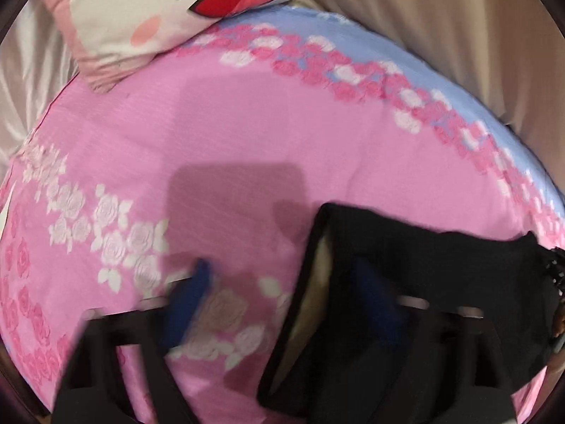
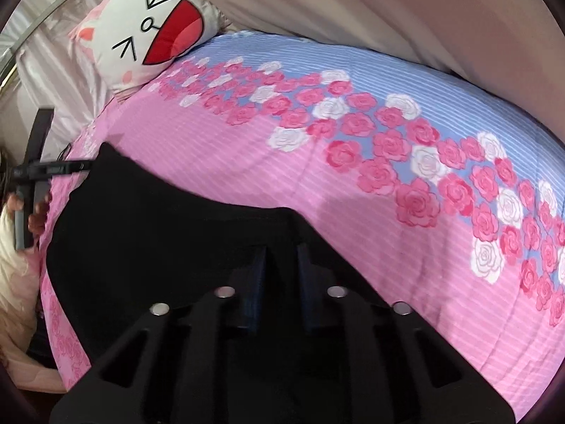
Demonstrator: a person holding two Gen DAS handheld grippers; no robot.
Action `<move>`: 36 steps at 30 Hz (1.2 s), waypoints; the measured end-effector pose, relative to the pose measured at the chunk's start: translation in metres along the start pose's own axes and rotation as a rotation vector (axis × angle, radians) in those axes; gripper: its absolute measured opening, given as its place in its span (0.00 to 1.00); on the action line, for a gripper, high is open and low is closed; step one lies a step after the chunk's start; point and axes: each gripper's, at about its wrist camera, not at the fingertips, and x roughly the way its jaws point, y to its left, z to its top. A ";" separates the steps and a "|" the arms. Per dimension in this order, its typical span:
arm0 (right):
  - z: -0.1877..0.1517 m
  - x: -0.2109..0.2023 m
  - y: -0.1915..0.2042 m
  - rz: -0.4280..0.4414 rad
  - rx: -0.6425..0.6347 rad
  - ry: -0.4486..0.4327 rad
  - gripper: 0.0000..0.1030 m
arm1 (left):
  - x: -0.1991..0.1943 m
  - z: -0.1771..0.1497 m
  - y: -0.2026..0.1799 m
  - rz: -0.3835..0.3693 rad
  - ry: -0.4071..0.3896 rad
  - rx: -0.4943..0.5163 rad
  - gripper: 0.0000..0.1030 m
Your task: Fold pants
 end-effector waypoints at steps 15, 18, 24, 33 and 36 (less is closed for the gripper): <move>0.033 -0.046 0.033 -0.115 -0.115 -0.207 0.26 | -0.076 0.037 -0.025 0.241 -0.272 0.112 0.84; 0.055 -0.037 0.119 -0.008 -0.349 -0.200 0.65 | -0.094 -0.001 -0.024 0.231 -0.290 0.126 0.84; 0.084 0.043 0.242 0.067 -0.656 -0.107 0.64 | -0.096 -0.065 -0.020 0.202 -0.227 0.126 0.84; 0.105 0.090 0.254 0.080 -0.681 0.005 0.12 | -0.078 -0.112 -0.004 0.223 -0.140 0.113 0.84; 0.159 0.083 0.217 0.056 -0.483 -0.095 0.01 | -0.080 -0.108 -0.007 0.210 -0.161 0.115 0.84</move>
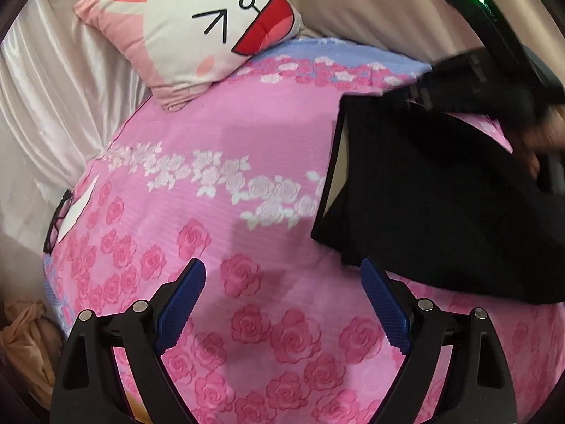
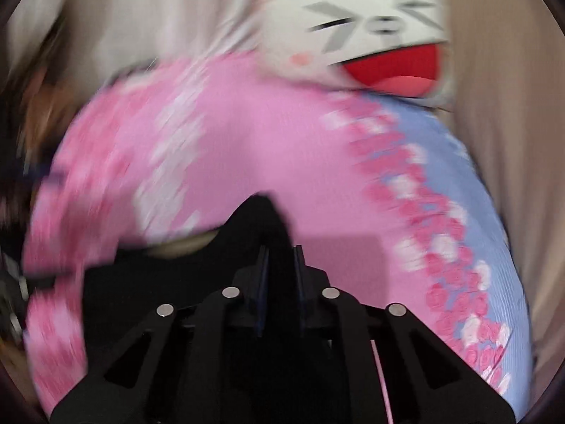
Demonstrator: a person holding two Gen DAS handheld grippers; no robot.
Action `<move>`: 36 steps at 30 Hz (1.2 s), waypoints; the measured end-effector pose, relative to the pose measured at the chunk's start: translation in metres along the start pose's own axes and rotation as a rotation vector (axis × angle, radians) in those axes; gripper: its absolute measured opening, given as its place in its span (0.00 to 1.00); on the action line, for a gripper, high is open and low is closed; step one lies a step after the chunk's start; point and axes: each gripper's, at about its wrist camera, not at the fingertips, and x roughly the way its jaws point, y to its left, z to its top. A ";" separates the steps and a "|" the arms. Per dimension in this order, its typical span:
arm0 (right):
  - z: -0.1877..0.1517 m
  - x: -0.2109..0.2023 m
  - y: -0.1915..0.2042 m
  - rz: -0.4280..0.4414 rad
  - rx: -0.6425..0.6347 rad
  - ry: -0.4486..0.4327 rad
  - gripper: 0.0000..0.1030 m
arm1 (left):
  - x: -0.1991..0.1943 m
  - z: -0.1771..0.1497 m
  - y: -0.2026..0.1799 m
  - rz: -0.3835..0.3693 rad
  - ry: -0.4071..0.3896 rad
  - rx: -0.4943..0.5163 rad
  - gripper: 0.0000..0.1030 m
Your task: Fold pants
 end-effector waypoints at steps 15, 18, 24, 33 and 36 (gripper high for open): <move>-0.076 -0.083 0.085 0.137 -0.224 -0.046 0.84 | 0.011 -0.014 -0.019 -0.049 0.036 0.138 0.84; -0.083 -0.068 0.129 0.078 -0.327 -0.031 0.84 | 0.007 -0.019 -0.020 -0.045 0.032 0.148 0.84; -0.063 -0.047 0.108 0.058 -0.197 0.035 0.07 | 0.012 -0.017 -0.020 -0.037 0.037 0.172 0.84; -0.025 -0.099 0.044 -0.108 -0.038 -0.152 0.06 | 0.071 0.032 -0.025 -0.178 0.110 0.092 0.85; -0.026 -0.095 0.038 -0.123 -0.006 -0.163 0.06 | 0.073 0.035 -0.023 -0.219 0.108 0.060 0.66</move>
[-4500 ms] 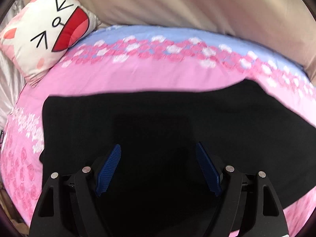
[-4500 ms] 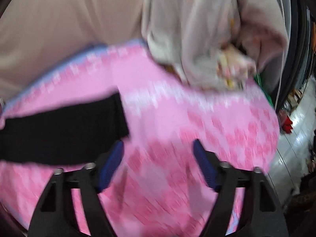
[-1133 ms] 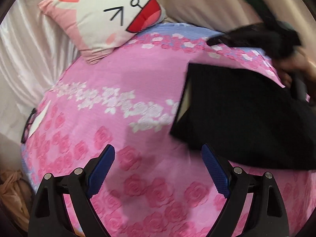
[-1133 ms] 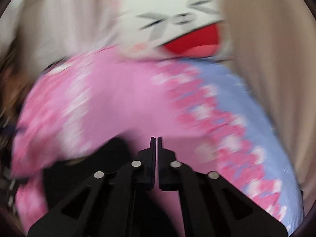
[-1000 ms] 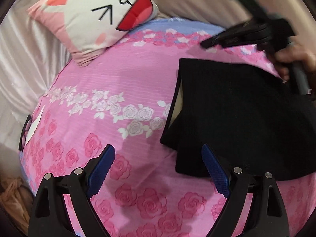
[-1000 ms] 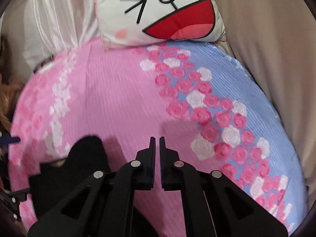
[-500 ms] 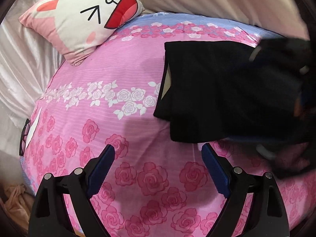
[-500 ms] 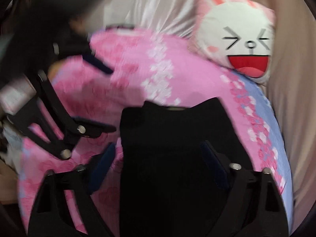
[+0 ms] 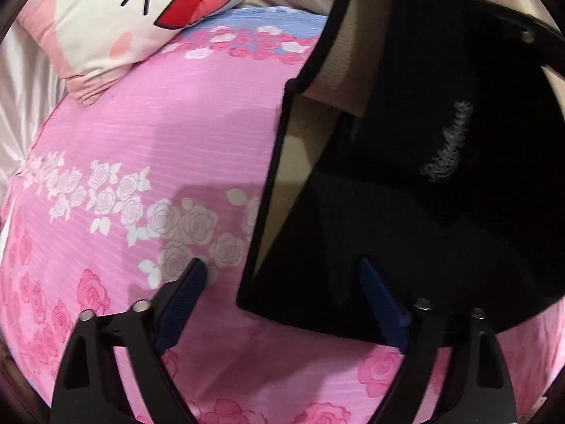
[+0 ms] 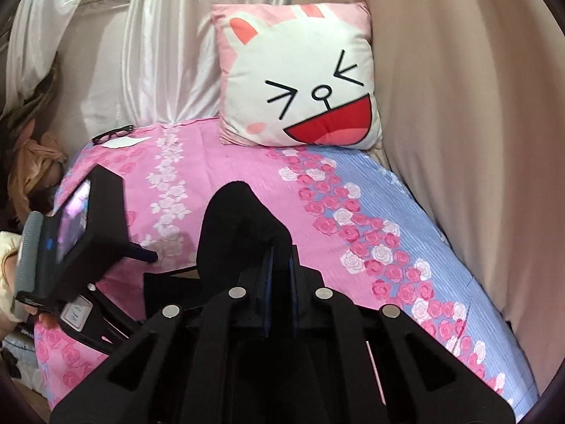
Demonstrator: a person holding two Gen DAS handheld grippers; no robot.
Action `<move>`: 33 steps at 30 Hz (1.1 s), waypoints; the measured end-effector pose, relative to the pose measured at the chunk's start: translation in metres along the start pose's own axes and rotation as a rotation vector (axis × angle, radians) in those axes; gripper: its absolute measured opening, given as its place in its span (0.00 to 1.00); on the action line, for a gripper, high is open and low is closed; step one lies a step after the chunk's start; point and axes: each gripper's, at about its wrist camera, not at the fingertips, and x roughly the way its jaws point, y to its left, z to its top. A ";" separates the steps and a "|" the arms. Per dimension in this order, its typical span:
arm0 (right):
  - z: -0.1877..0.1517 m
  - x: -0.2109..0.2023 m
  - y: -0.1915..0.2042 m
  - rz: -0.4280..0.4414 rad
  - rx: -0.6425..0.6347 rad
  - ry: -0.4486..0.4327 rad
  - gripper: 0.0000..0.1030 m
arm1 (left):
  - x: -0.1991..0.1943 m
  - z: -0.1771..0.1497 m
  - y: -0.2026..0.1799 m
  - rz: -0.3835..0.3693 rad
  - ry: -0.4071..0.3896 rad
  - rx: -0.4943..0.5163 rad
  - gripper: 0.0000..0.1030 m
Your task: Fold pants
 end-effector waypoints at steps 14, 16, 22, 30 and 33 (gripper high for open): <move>-0.076 0.029 0.108 0.262 -0.270 0.176 0.15 | -0.033 -0.035 0.014 0.017 0.084 -0.030 0.54; -0.068 0.010 0.090 0.354 -0.213 0.150 0.35 | -0.042 -0.044 0.024 0.062 0.082 -0.028 0.56; -0.033 0.006 -0.010 0.295 0.045 0.049 0.49 | -0.089 -0.043 0.031 0.073 -0.044 -0.045 0.60; -0.042 0.098 0.055 0.162 -0.100 0.151 0.16 | -0.039 -0.020 -0.043 0.085 -0.007 0.132 0.76; -0.036 0.076 0.035 0.226 -0.001 0.131 0.17 | -0.019 -0.020 -0.031 0.124 0.023 0.119 0.89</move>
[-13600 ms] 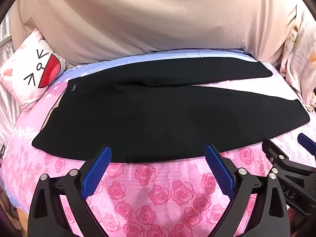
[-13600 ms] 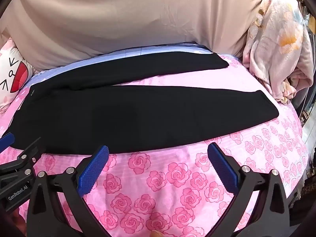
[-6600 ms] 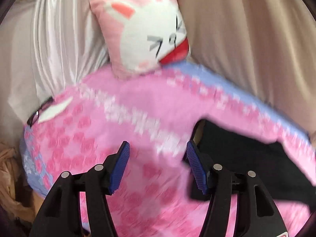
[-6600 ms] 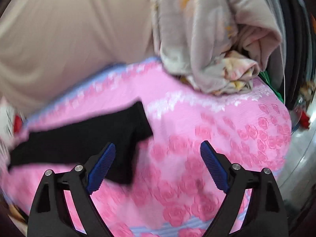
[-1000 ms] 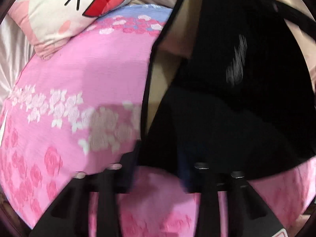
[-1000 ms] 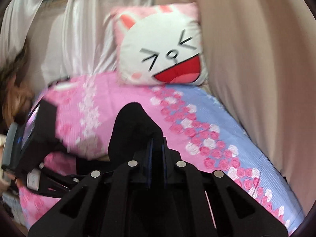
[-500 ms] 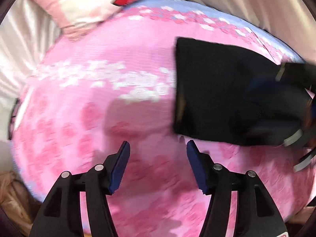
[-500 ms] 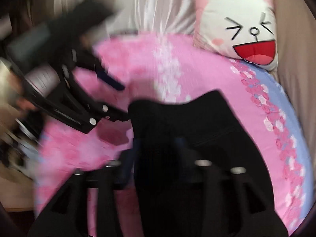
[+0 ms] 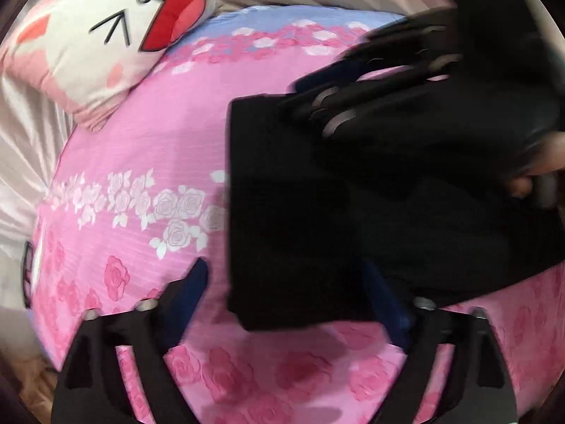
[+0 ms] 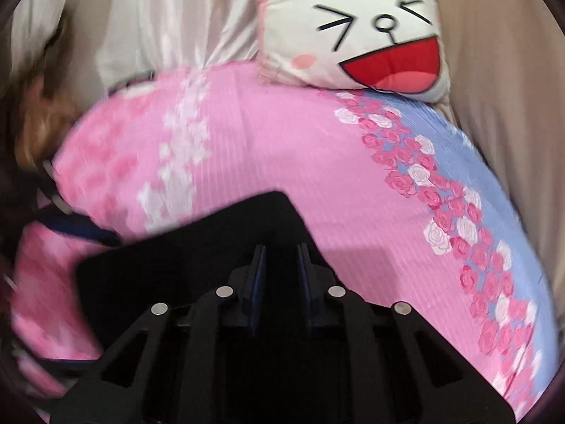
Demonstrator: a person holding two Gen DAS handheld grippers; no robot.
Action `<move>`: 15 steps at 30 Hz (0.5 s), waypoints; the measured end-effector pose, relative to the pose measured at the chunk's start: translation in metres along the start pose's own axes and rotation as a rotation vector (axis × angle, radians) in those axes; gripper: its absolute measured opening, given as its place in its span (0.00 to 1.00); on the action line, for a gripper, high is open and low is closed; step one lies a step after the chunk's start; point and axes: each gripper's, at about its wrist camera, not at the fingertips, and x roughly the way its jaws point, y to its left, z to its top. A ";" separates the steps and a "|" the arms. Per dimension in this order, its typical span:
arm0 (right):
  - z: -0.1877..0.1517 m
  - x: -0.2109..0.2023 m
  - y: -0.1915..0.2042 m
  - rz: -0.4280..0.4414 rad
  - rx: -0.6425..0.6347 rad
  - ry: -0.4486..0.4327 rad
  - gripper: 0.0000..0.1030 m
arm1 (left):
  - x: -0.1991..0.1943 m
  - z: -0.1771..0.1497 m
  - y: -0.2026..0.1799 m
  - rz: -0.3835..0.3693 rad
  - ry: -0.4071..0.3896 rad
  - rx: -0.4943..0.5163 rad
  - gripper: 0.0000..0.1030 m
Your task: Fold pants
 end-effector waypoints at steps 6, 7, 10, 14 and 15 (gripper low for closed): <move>-0.080 -0.023 0.030 0.171 -0.019 0.131 0.17 | -0.037 -0.009 0.032 0.087 -0.045 -0.015 0.89; -0.091 -0.027 0.044 0.112 -0.064 0.063 0.18 | -0.047 -0.005 0.034 0.130 -0.067 -0.025 0.86; -0.091 -0.038 0.042 0.125 -0.007 0.052 0.19 | -0.069 0.013 0.042 0.171 -0.144 -0.055 0.86; -0.095 -0.063 0.026 0.174 0.148 -0.028 0.19 | -0.066 0.022 0.018 0.147 -0.139 -0.050 0.87; -0.104 -0.054 0.027 0.189 0.177 0.020 0.19 | -0.049 0.022 0.012 0.164 -0.103 -0.029 0.87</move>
